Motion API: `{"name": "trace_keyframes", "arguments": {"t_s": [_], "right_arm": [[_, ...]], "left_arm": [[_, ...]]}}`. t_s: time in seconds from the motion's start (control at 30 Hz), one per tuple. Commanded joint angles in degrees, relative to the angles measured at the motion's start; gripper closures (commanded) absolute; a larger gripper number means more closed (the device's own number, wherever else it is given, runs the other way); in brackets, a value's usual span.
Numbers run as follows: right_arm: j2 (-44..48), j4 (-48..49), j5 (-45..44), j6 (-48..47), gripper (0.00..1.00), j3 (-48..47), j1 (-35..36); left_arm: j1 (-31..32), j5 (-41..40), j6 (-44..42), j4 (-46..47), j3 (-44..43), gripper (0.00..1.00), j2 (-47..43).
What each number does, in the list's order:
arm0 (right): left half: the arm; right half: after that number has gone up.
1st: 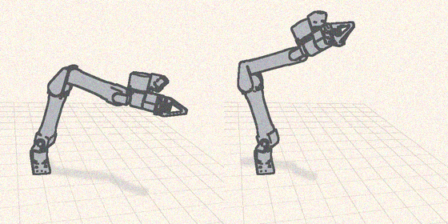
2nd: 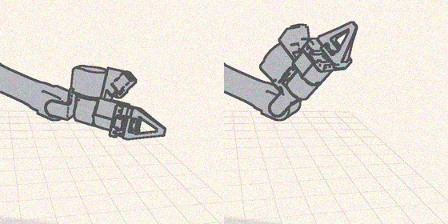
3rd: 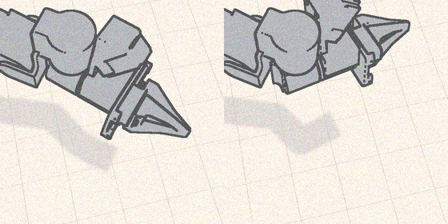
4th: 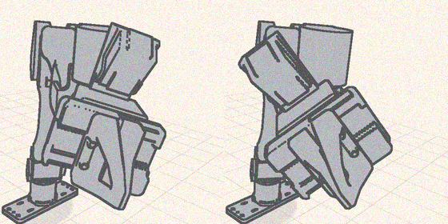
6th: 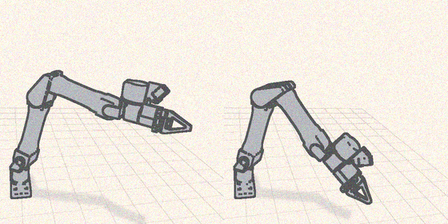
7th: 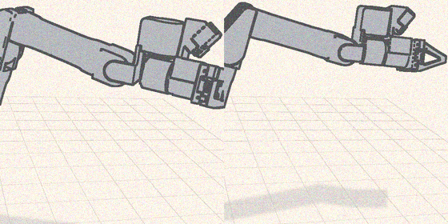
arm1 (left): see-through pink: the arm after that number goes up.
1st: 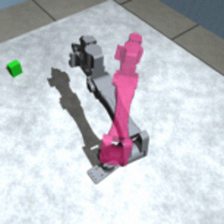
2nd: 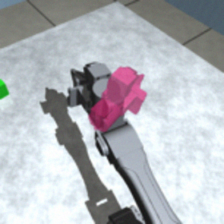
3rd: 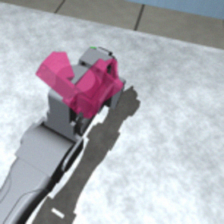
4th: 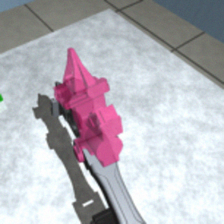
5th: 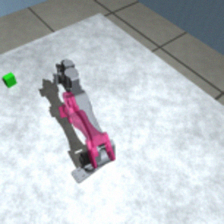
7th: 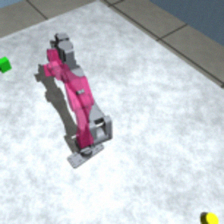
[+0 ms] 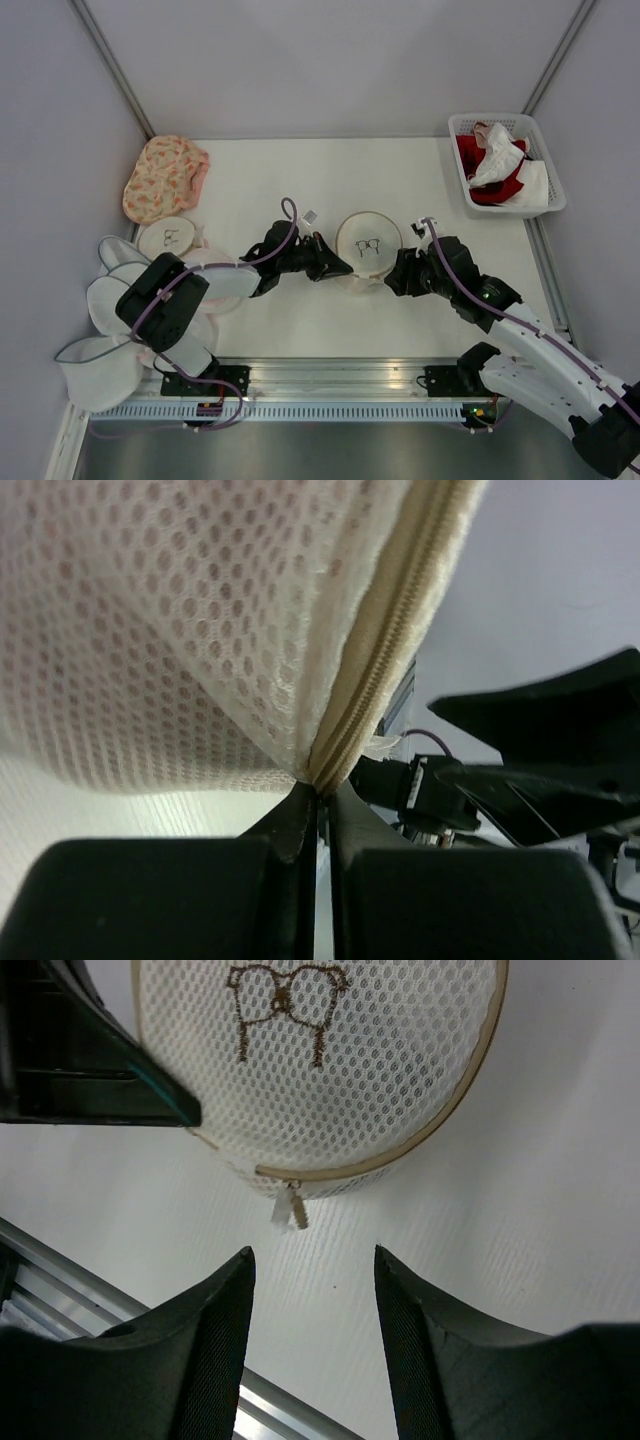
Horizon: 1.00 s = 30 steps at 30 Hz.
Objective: Unzip the laundry bag and remove the bra
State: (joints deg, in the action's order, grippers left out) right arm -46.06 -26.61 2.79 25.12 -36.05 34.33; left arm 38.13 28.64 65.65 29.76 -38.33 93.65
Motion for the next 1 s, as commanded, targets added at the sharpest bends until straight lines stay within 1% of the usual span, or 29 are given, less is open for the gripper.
{"name": "trace_keyframes", "arguments": {"t_s": [0.0,0.07,0.2,0.27,0.4,0.53,0.77,0.97], "right_arm": [[-2.2,3.7,0.3,-2.1,0.44,-1.8,0.0],[-3.4,3.8,0.9,-2.2,0.45,-2.1,0.0],[-4.5,5.9,4.8,-1.8,0.45,-1.5,1.9],[-4.3,6.2,3.9,-1.1,0.45,-1.4,4.7],[-4.0,7.7,2.7,-0.2,0.46,-0.9,7.2],[-5.2,8.4,2.0,-0.2,0.5,-0.9,7.5],[-6.1,6.3,-1.6,-1.7,0.51,-2.4,7.6],[-7.2,8.1,-0.2,-1.9,0.54,-2.3,7.7]], "left_arm": [[0.2,3.9,-5.6,-0.3,1.1,0.98,-7.5],[0.2,2.7,-6.5,-3.0,1.6,0.98,-10.5],[0.2,1.2,-6.5,-4.0,2.0,0.98,-12.8],[0.2,1.5,-6.2,-4.0,1.9,0.98,-12.8],[0.3,2.3,-5.6,-3.2,2.3,0.98,-12.5],[0.3,2.8,-5.2,-2.8,2.9,0.98,-13.6],[0.3,3.7,-7.2,-5.9,2.6,0.98,-16.7],[0.4,5.0,-7.6,-6.3,2.6,0.98,-18.1]]}}
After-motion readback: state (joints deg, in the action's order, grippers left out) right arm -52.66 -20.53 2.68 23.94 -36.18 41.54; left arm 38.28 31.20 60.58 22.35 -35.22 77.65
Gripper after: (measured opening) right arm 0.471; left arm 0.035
